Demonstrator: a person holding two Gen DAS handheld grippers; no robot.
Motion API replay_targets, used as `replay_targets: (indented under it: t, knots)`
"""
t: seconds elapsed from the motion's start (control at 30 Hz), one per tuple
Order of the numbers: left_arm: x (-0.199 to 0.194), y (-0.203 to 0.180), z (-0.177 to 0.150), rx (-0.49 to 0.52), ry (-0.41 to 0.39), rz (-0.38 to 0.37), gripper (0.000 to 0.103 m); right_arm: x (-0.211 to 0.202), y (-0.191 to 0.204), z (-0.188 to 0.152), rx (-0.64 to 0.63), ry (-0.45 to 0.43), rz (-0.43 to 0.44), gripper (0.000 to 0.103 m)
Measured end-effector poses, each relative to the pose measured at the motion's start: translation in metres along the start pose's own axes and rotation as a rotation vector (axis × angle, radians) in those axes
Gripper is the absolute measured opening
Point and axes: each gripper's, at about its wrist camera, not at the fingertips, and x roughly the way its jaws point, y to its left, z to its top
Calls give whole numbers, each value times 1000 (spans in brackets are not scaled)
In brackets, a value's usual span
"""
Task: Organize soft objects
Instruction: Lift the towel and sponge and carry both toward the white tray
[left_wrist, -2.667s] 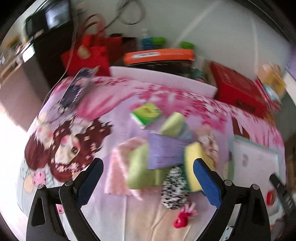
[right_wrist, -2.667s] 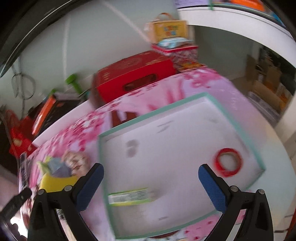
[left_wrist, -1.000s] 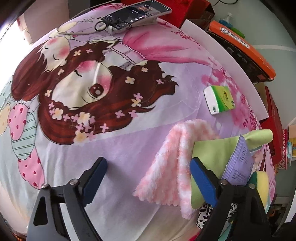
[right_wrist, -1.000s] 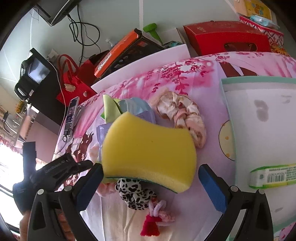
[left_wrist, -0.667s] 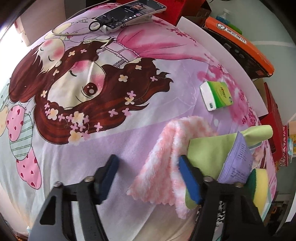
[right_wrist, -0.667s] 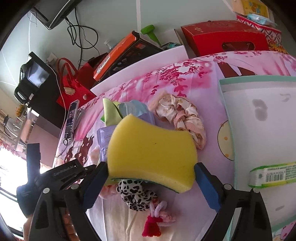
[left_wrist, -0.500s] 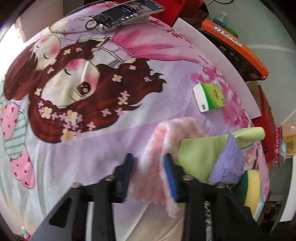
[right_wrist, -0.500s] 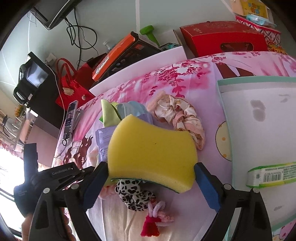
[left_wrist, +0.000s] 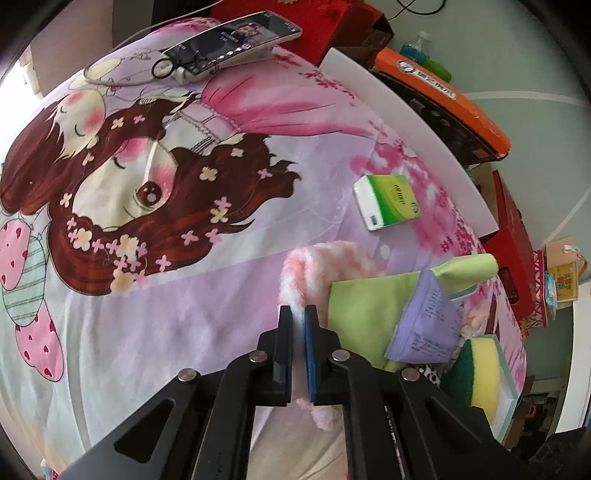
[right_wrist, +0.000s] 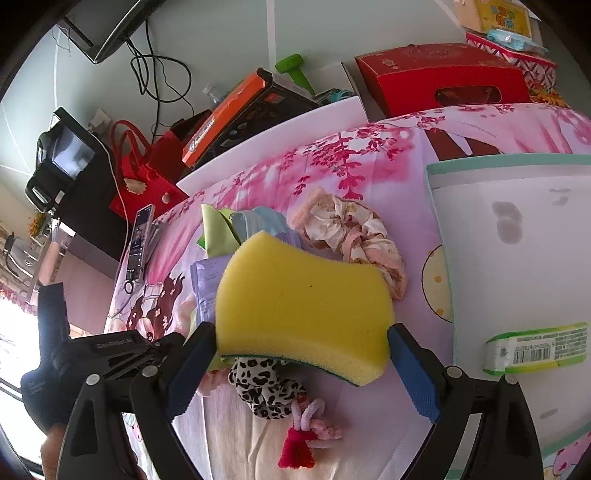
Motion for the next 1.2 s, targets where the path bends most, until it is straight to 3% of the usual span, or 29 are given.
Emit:
replay_targets:
  t: [0.5, 1.2]
  knots:
    - [-42, -17, 4, 75, -119, -96, 5, -17, -3, 4, 7, -50, -5, 93]
    - [-171, -62, -20, 283, -434, -323, 5, -63, 1, 10, -19, -188, -17, 93]
